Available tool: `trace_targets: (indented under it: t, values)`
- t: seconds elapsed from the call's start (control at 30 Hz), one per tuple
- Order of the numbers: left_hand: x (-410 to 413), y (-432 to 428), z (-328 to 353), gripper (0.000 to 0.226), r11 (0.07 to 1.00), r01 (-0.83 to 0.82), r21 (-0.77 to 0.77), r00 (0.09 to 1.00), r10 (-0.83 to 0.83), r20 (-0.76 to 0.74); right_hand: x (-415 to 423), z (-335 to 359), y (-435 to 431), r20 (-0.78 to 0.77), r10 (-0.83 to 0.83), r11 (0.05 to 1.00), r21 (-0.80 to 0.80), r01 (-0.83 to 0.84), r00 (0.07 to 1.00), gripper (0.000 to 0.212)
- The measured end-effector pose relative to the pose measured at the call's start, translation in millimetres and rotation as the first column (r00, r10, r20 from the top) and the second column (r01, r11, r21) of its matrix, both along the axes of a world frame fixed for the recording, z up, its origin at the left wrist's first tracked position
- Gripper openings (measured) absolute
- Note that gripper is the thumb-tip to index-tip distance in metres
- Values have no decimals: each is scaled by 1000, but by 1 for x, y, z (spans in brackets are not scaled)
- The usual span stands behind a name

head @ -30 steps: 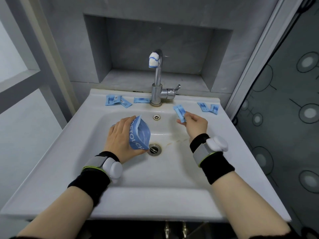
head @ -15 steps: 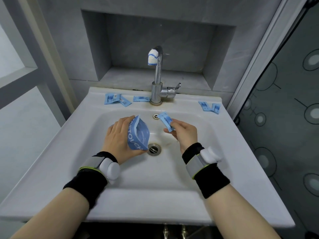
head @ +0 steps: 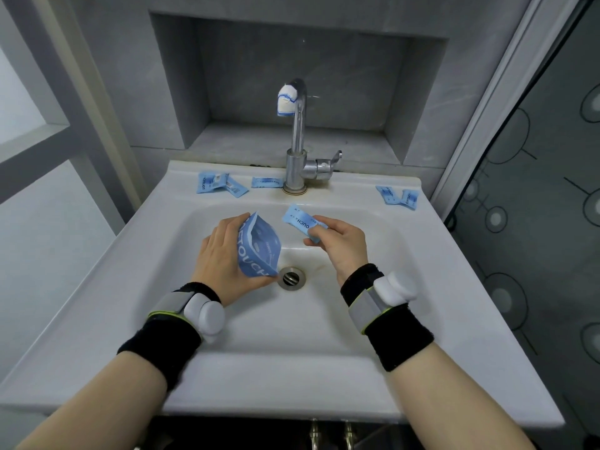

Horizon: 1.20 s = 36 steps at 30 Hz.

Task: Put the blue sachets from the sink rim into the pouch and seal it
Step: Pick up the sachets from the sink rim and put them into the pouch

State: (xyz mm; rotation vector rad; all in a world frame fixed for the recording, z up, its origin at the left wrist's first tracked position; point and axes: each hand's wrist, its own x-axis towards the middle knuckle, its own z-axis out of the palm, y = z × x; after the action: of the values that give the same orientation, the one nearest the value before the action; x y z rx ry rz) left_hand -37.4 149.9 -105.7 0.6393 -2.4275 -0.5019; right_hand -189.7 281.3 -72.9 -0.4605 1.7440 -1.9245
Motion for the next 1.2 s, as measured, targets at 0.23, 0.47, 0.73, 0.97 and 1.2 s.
trace_targets:
  t: [0.23, 0.47, 0.73, 0.97, 1.2]
  values:
    - [0, 0, 0, 112, 1000, -11, 10, 1000, 11, -14, 5, 1, -1, -32, 60, 998, -4, -60, 998, 19]
    - [0, -2, -2, 111, 1000, -13, 21, 1000, 14, -19, 8, 2, -2, -54, 77, 997, 6, -77, 996, 21]
    - [0, -3, -5, 109, 999, -17, 30, 1000, 18, -24, 12, 3, -2, -83, 87, 996, 3, -87, 993, 19]
    - [0, -3, -5, 110, 999, -17, 40, 999, 19, -43, 15, 4, -3, -147, 78, 997, 36, -74, 986, 21]
    - [0, -2, -5, 110, 999, -10, 46, 999, 12, -46, 17, 4, -2, -144, 90, 995, 58, -82, 986, 21]
